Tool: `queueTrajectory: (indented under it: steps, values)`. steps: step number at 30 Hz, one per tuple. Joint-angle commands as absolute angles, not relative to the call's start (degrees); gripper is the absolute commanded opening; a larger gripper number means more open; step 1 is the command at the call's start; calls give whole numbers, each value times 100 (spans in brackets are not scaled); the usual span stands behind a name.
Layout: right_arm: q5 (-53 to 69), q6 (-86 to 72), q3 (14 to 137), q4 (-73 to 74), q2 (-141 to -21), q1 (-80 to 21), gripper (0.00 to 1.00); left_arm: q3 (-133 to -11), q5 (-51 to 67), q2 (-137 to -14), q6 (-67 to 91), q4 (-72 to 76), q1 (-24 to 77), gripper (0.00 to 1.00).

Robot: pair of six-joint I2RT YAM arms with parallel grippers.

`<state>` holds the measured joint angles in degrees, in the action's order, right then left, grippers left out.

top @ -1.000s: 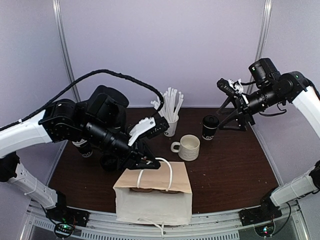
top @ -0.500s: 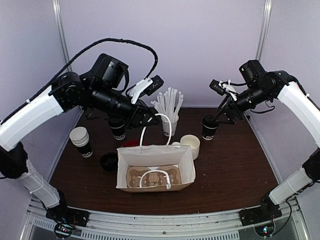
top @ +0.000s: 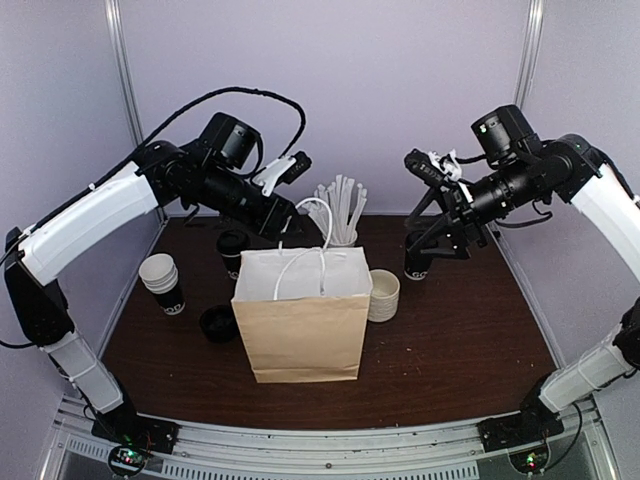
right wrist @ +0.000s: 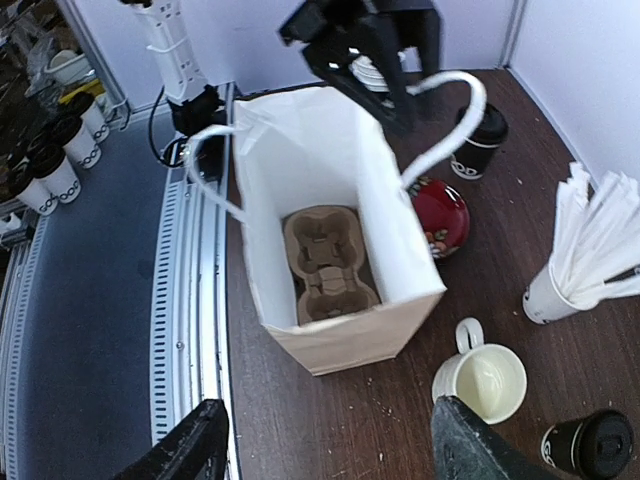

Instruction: Pack the takeout coffee

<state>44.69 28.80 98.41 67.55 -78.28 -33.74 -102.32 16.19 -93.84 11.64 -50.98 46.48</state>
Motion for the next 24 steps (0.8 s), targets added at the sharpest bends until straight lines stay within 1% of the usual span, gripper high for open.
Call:
queueTrajectory:
  steps: [1, 7, 10, 12, 14, 15, 16, 17, 18, 19, 20, 24]
  values:
    - [3993, 2774, 10267, 6687, -8249, -4059, 73, -10497, 1448, -9440, 1034, -4859, 4648, 35]
    - [3620, 2350, 10880, 6502, -9003, -4999, 76, -10375, 1448, -9308, 1034, -4652, 4649, 36]
    - [3172, 2171, 11077, 6378, -9335, -5449, 78, -10457, 1429, -9347, 1015, -4674, 4638, 36]
    - [3152, 2075, 11249, 6408, -9577, -5626, 76, -10568, 1511, -9430, 1024, -4750, 4607, 32]
    - [3272, 1992, 11426, 6454, -9777, -5731, 73, -10647, 1640, -9495, 1053, -4800, 4585, 25]
    - [3255, 1920, 11475, 6422, -9842, -5773, 70, -10667, 1696, -9512, 1072, -4815, 4573, 21]
    - [3154, 1821, 11500, 6349, -9870, -5807, 64, -10684, 1730, -9525, 1089, -4843, 4563, 15]
    - [3042, 1694, 11523, 6259, -9894, -5809, 54, -10707, 1771, -9539, 1096, -4857, 4550, 9]
    - [2926, 1603, 11591, 6203, -9892, -5812, 38, -10724, 1802, -9539, 1103, -4880, 4540, 2]
    - [2823, 1565, 11671, 6197, -9892, -5811, 19, -10746, 1818, -9527, 1101, -4892, 4536, 0]
    - [2745, 1547, 11737, 6190, -9878, -5810, 0, -10761, 1853, -9496, 1099, -4897, 4535, 0]
    - [2779, 1685, 11958, 6162, -9677, -5810, 0, -10977, 1938, -9310, 1160, -4867, 4535, 0]
